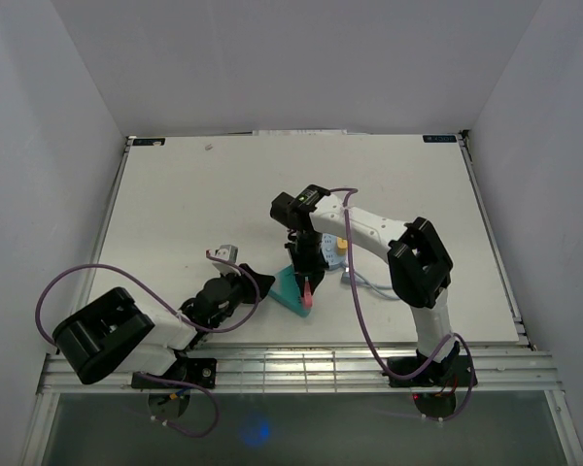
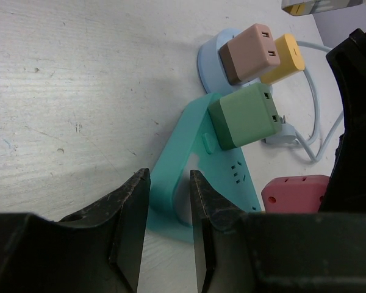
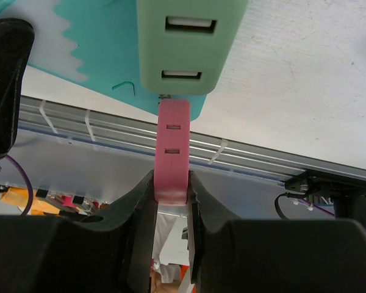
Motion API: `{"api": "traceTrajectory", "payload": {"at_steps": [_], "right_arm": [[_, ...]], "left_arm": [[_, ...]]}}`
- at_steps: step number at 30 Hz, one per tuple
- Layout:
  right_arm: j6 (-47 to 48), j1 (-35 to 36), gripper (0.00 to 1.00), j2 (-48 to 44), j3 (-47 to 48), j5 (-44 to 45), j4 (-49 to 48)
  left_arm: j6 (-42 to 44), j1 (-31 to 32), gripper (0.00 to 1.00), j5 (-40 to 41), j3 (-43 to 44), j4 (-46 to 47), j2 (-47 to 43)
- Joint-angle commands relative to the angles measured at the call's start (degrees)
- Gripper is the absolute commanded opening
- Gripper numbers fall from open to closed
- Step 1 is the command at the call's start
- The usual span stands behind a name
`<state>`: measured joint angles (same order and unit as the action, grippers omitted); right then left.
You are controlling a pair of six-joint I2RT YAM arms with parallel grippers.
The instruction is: Insert the plug
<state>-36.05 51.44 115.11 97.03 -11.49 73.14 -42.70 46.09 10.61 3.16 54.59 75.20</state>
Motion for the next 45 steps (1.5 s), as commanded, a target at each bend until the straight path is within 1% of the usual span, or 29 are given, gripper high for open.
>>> {"api": "traceTrajectory", "payload": {"at_steps": [1,7,14,19,24,27,32,37,45], "right_arm": [[-1.0,1.0,0.08,1.3,2.3,-0.7,-2.9],[-1.2,1.1,0.08,1.6,2.8,-2.1,-3.6],[-1.9,1.1,0.08,4.2,7.7,0.6,0.7],[-3.0,1.1,0.08,4.3,7.8,2.4,1.1],[-5.5,1.5,0.08,2.0,4.5,2.3,-3.2],[-6.0,2.1,0.08,1.5,4.1,3.0,-3.9],[-6.1,2.1,0.08,0.5,0.9,1.6,-8.4],[-6.0,2.4,0.08,0.6,0.4,0.8,-11.0],[-6.5,2.9,0.08,2.1,1.3,0.9,-12.0]], "left_arm": [[-0.8,1.5,0.42,-1.1,-6.1,0.3,0.5],[-1.1,2.2,0.41,-0.7,-6.4,0.9,0.9],[-2.1,5.0,0.41,1.8,-6.3,1.2,1.3],[-2.8,6.3,0.41,3.5,-7.0,2.2,2.1],[-3.9,6.8,0.41,4.2,-7.9,3.1,1.5],[-4.1,7.1,0.41,4.6,-8.2,3.0,0.9],[-4.1,7.7,0.41,5.0,-7.9,3.1,1.2],[-4.4,8.6,0.41,5.7,-7.6,3.1,2.2],[-4.4,9.8,0.41,6.6,-6.9,3.1,2.5]]}}
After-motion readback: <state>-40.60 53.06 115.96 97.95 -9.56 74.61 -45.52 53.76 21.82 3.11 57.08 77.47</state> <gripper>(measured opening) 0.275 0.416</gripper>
